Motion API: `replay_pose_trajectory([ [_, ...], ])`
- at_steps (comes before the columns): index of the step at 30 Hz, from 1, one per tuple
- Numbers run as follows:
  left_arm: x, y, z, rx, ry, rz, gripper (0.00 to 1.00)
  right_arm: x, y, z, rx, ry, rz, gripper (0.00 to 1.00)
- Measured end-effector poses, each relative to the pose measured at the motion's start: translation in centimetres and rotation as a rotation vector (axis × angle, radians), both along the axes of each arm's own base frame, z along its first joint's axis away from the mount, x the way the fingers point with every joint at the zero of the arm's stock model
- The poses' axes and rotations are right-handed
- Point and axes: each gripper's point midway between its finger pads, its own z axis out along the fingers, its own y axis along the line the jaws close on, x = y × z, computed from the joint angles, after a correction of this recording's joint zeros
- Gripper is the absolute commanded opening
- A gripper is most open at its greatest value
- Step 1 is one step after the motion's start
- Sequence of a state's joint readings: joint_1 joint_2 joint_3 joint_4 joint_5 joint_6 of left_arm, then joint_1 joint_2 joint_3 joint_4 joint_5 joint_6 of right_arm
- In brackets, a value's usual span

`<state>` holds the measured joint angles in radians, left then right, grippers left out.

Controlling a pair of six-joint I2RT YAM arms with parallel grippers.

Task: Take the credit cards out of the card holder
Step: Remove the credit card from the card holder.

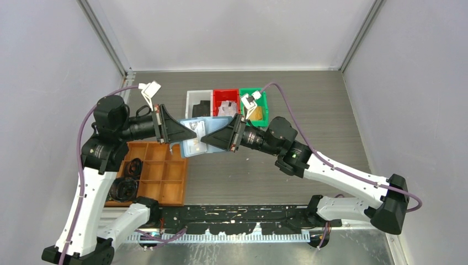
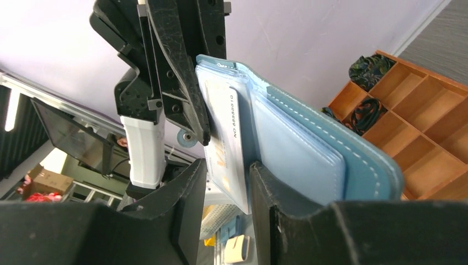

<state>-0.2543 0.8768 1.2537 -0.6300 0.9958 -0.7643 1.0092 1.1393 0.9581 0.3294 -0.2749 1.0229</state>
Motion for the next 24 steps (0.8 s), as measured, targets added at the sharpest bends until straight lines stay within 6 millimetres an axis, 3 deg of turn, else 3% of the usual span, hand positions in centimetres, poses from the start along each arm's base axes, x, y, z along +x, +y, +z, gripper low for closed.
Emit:
replay_pose_trajectory([
  [10,-0.1,-0.4,1.5,-0.061,-0.015,-0.027,0.08,0.2,-0.4,1.1,0.087,0.004,-0.013,0.33],
  [18,-0.3,-0.2,2.4,-0.076,-0.065,-0.020,0.09,0.0,0.0,1.8,0.173,0.019,0.047,0.16],
  [24,-0.9,-0.2,2.7,-0.083,-0.077,-0.040,0.19,-1.0,-0.5,2.6,0.246,0.000,0.091,0.01],
])
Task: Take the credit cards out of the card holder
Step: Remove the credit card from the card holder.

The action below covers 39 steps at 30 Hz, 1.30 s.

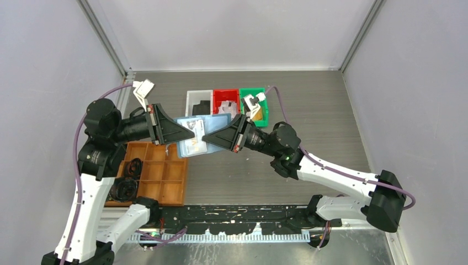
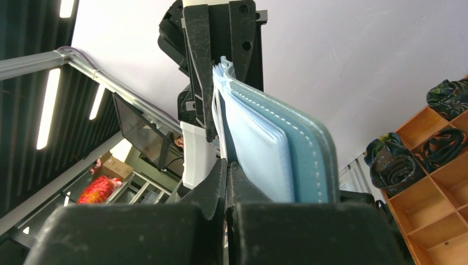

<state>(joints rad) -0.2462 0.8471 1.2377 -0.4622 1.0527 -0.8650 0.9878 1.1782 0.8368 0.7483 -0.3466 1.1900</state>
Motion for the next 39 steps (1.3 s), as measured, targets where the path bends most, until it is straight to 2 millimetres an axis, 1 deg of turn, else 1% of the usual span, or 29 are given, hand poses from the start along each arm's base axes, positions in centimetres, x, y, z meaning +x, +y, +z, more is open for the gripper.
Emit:
replay_pose_trajectory([
  [3,-0.2,-0.1,0.0,-0.003,0.014,-0.018,0.23,-0.3,-0.3,0.2,0.022,-0.009,0.008,0.01],
  [8,-0.8,-0.4,-0.1,-0.003,0.036,-0.061,0.24,-0.6,-0.7,-0.5,0.031,0.002,0.004,0.01],
  [12,-0.7,-0.7,-0.4,-0.001,0.065,-0.086,0.23,-0.6,-1.4,-0.9,0.027,0.015,-0.025,0.01],
  [16,-1.1,-0.8,-0.4,-0.004,0.079,-0.102,0.21,-0.7,-2.0,-0.7,0.017,0.014,-0.046,0.01],
  [25,-1.2,-0.8,-0.3,-0.007,0.093,-0.106,0.18,-0.8,-2.7,-0.8,-0.008,0.007,-0.072,0.01],
  [29,-1.2,-0.8,-0.3,-0.009,0.101,-0.106,0.15,-0.9,-2.9,-0.7,-0.009,0.005,-0.077,0.01],
  [30,-1.2,-0.8,-0.3,-0.010,0.103,-0.106,0.14,-0.9,-3.0,-0.7,-0.009,0.005,-0.077,0.03],
  [32,-1.2,-0.8,-0.3,-0.010,0.106,-0.105,0.11,-1.0,-3.0,-0.7,-0.006,0.004,-0.076,0.17],
  [35,-1.2,-0.9,-0.2,-0.011,0.109,-0.106,0.06,-1.1,-2.9,-0.6,-0.001,0.005,-0.070,0.35],
  [36,-1.2,-0.8,-0.2,-0.012,0.106,-0.104,0.05,-1.1,-2.8,-0.7,-0.001,0.005,-0.067,0.39],
  [39,-1.1,-0.8,-0.2,-0.011,0.106,-0.097,0.04,-1.2,-2.4,-0.5,0.014,0.004,-0.051,0.41],
])
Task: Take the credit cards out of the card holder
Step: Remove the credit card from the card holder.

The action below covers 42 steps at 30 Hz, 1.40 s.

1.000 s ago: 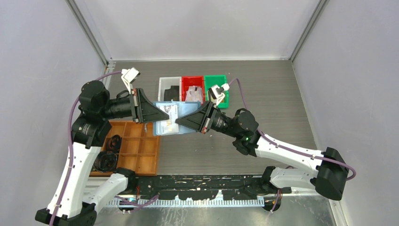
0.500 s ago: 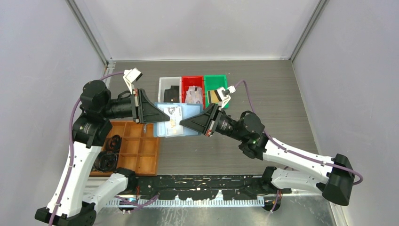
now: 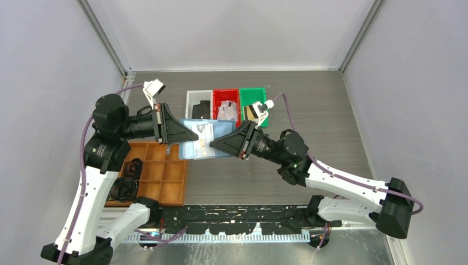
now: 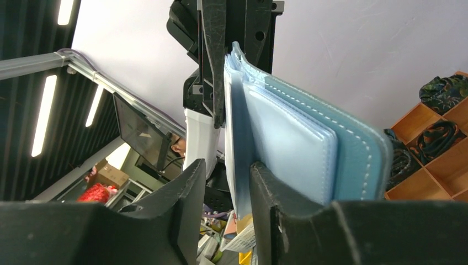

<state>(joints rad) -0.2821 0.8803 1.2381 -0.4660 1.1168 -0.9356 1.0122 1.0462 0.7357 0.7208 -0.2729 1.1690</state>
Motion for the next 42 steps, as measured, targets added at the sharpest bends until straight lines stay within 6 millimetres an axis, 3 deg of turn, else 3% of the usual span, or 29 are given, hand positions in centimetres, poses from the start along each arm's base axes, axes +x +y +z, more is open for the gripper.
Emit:
replay_pose_trajectory([
  [2,0.2,0.0,0.0,0.000,-0.005,0.011,0.04,0.0,0.3,0.3,0.006,-0.004,0.012,0.40],
  [7,0.1,0.3,0.4,-0.004,-0.021,0.029,0.03,0.1,1.0,0.4,0.004,-0.006,0.036,0.23],
  [15,-0.1,0.2,0.5,-0.006,-0.026,0.022,0.05,-0.2,0.4,0.8,0.003,-0.027,0.027,0.01],
  [28,-0.2,-0.1,0.6,-0.003,-0.022,0.002,0.04,-0.7,-6.4,0.3,-0.066,-0.083,-0.171,0.01],
  [37,-0.2,-0.1,0.7,-0.004,-0.028,0.006,0.03,0.2,-4.9,-0.3,-0.134,-0.089,-0.168,0.00],
  [42,-0.1,0.0,0.5,0.003,-0.057,0.012,0.03,1.4,-6.9,1.2,-0.183,-0.112,-0.278,0.01],
])
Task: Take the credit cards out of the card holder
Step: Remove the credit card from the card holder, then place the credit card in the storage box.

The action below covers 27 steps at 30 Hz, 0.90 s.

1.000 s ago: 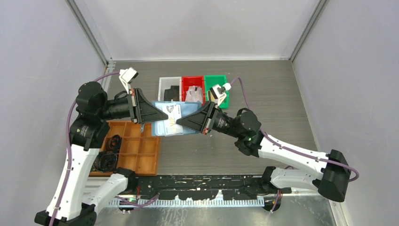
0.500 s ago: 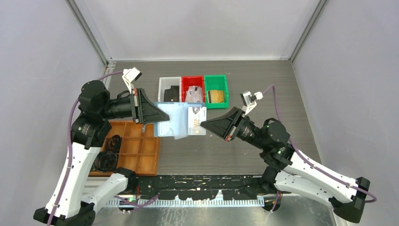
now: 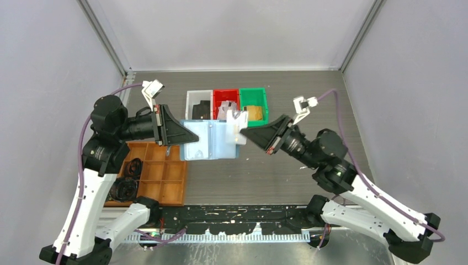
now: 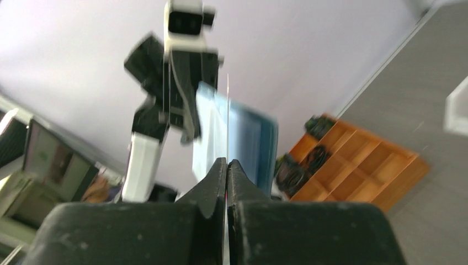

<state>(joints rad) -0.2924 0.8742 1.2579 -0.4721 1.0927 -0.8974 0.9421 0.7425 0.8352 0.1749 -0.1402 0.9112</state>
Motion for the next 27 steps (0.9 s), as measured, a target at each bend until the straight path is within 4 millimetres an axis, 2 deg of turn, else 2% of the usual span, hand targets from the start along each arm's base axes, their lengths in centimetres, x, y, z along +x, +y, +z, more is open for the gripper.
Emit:
replay_pose_trajectory([
  [1,-0.1,0.0,0.0,0.003,-0.011,-0.001,0.02,0.7,-1.1,1.2,0.000,-0.018,-0.058,0.00],
  [7,-1.0,0.4,-0.3,0.020,-0.079,-0.007,0.01,4.9,-4.6,4.7,-0.012,-0.053,-0.269,0.01],
  [10,-1.6,0.6,-0.6,0.035,-0.110,-0.012,0.01,8.1,-4.7,4.7,-0.064,-0.037,-0.344,0.01],
  [12,-2.0,0.8,-0.8,0.045,-0.129,-0.017,0.01,10.8,-4.2,3.6,-0.113,-0.005,-0.371,0.01],
  [16,-2.9,1.2,-0.7,0.069,-0.197,-0.023,0.00,17.9,-3.1,-1.4,-0.228,0.110,-0.401,0.01],
  [20,-3.5,1.6,-0.7,0.093,-0.256,-0.024,0.00,24.3,-0.8,-10.7,-0.397,0.282,-0.371,0.01],
  [24,-4.4,2.0,-0.6,0.109,-0.307,-0.022,0.00,28.5,1.6,-18.7,-0.545,0.401,-0.320,0.01],
  [27,-4.5,2.2,-0.7,0.118,-0.319,-0.019,0.00,30.7,2.7,-23.3,-0.622,0.455,-0.300,0.01],
])
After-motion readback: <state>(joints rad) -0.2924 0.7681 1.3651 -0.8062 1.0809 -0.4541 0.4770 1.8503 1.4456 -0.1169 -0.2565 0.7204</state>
